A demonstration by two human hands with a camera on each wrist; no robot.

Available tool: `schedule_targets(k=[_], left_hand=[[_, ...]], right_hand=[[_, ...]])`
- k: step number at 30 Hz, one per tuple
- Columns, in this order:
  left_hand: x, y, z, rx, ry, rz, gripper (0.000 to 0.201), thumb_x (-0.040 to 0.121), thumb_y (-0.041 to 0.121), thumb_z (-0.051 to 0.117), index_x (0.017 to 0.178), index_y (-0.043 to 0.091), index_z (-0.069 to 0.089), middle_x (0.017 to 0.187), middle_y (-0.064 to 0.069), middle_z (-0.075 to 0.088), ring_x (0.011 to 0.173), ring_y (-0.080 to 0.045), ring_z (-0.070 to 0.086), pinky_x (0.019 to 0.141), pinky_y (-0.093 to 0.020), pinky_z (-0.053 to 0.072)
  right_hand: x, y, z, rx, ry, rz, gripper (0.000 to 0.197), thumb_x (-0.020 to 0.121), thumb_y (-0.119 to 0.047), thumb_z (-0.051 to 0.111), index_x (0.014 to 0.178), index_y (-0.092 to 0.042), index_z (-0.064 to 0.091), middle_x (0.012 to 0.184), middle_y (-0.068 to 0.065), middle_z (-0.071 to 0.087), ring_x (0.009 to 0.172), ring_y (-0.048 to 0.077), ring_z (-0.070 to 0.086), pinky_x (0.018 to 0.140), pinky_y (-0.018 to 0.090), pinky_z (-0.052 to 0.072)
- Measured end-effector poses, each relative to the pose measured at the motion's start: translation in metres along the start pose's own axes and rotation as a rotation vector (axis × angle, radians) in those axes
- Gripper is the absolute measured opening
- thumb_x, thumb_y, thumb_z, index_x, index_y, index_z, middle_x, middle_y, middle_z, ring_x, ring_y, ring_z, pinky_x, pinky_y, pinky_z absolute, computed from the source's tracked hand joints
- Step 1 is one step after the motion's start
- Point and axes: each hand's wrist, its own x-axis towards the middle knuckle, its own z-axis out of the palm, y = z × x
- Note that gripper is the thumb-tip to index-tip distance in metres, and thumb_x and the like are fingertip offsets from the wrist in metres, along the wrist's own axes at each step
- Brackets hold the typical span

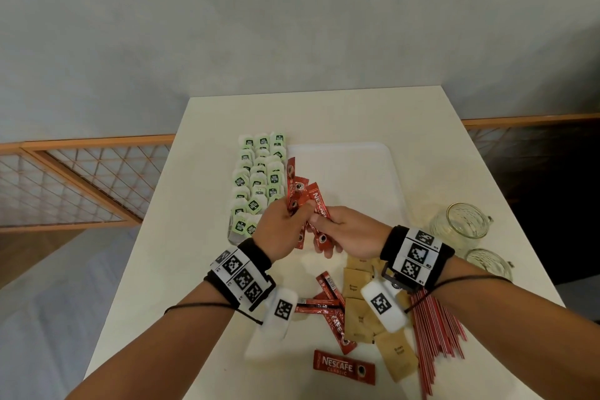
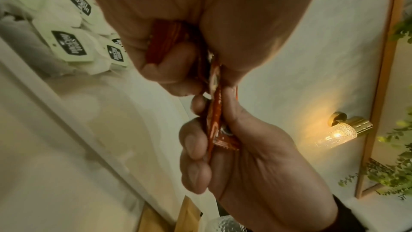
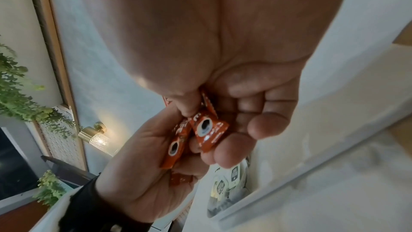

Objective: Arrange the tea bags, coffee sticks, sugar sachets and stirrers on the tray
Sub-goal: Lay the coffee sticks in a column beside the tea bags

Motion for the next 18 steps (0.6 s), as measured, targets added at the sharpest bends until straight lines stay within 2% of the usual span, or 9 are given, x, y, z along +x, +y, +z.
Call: schedule_targets(k=[2, 3, 5, 7, 8, 9, 12, 15, 18], left_hand=[[0.005, -0.004, -0.003, -0.014, 0.025, -0.007, 0.037, 0.104, 0.029, 0.051, 0.081, 0.002, 0.062, 0.067, -0.013, 0.067, 0.058, -0.026, 0.061, 0.058, -0.038, 0.050], [0.007, -0.005, -0.005, -0.016, 0.042, -0.004, 0.037, 0.104, 0.026, 0.051, 0.077, 0.005, 0.064, 0.065, -0.006, 0.068, 0.057, -0.024, 0.061, 0.057, -0.035, 0.052], [0.010, -0.004, -0.010, -0.024, 0.074, 0.001, 0.032, 0.103, 0.022, 0.053, 0.079, 0.010, 0.069, 0.067, 0.003, 0.071, 0.058, -0.024, 0.062, 0.056, -0.026, 0.052], [0.014, -0.003, -0.014, -0.051, 0.087, 0.006, 0.026, 0.102, 0.021, 0.056, 0.086, 0.008, 0.072, 0.073, -0.006, 0.073, 0.063, -0.028, 0.065, 0.058, -0.027, 0.052], [0.014, -0.002, -0.015, -0.067, 0.084, 0.010, 0.024, 0.101, 0.021, 0.057, 0.087, 0.006, 0.070, 0.074, -0.012, 0.073, 0.062, -0.028, 0.066, 0.057, -0.028, 0.053], [0.015, -0.001, -0.016, -0.079, 0.079, 0.012, 0.024, 0.101, 0.020, 0.057, 0.088, 0.004, 0.068, 0.072, -0.016, 0.071, 0.058, -0.026, 0.065, 0.055, -0.029, 0.053], [0.018, 0.003, -0.017, -0.083, 0.077, 0.025, 0.029, 0.102, 0.021, 0.055, 0.084, 0.000, 0.064, 0.060, -0.012, 0.065, 0.050, -0.018, 0.059, 0.049, -0.026, 0.049], [0.024, 0.002, -0.020, -0.090, 0.080, 0.027, 0.026, 0.102, 0.020, 0.056, 0.088, -0.001, 0.060, 0.062, -0.017, 0.064, 0.049, -0.017, 0.058, 0.047, -0.025, 0.047], [0.029, -0.002, -0.022, -0.001, 0.054, 0.064, 0.007, 0.100, 0.016, 0.059, 0.093, 0.013, 0.059, 0.062, -0.006, 0.061, 0.049, -0.013, 0.057, 0.047, -0.024, 0.046]], right_hand=[[0.002, 0.003, -0.006, -0.026, -0.010, 0.016, 0.048, 0.108, -0.046, 0.032, 0.104, -0.008, 0.061, 0.079, -0.003, 0.067, 0.068, 0.013, 0.064, 0.062, 0.023, 0.047], [0.003, 0.004, -0.008, -0.035, -0.014, 0.021, 0.050, 0.107, -0.049, 0.032, 0.101, -0.009, 0.062, 0.074, -0.005, 0.065, 0.066, 0.013, 0.063, 0.062, 0.025, 0.047], [0.002, 0.003, -0.012, -0.019, -0.024, 0.034, 0.048, 0.107, -0.050, 0.032, 0.091, -0.019, 0.066, 0.065, -0.004, 0.057, 0.059, 0.013, 0.057, 0.061, 0.027, 0.046], [0.002, 0.001, -0.015, 0.022, -0.043, 0.043, 0.054, 0.107, -0.048, 0.033, 0.070, -0.034, 0.069, 0.058, -0.003, 0.048, 0.051, 0.013, 0.047, 0.058, 0.026, 0.044], [0.002, 0.000, -0.016, 0.046, -0.059, 0.051, 0.056, 0.107, -0.048, 0.033, 0.067, -0.033, 0.069, 0.056, -0.002, 0.044, 0.048, 0.013, 0.043, 0.056, 0.025, 0.043], [0.003, 0.000, -0.017, 0.071, -0.074, 0.058, 0.053, 0.107, -0.049, 0.034, 0.073, -0.028, 0.069, 0.055, -0.002, 0.041, 0.047, 0.013, 0.040, 0.054, 0.025, 0.041], [0.009, 0.000, -0.021, 0.121, -0.109, 0.086, 0.057, 0.105, -0.052, 0.034, 0.096, -0.007, 0.067, 0.056, -0.001, 0.038, 0.044, 0.012, 0.036, 0.048, 0.022, 0.036], [0.015, 0.004, -0.026, 0.109, -0.111, 0.090, 0.059, 0.104, -0.055, 0.036, 0.101, -0.006, 0.070, 0.056, -0.001, 0.039, 0.045, 0.012, 0.037, 0.049, 0.023, 0.035], [0.020, 0.008, -0.030, 0.096, -0.100, 0.083, 0.050, 0.103, -0.052, 0.044, 0.104, -0.011, 0.072, 0.055, -0.002, 0.043, 0.044, 0.012, 0.039, 0.050, 0.024, 0.037]])
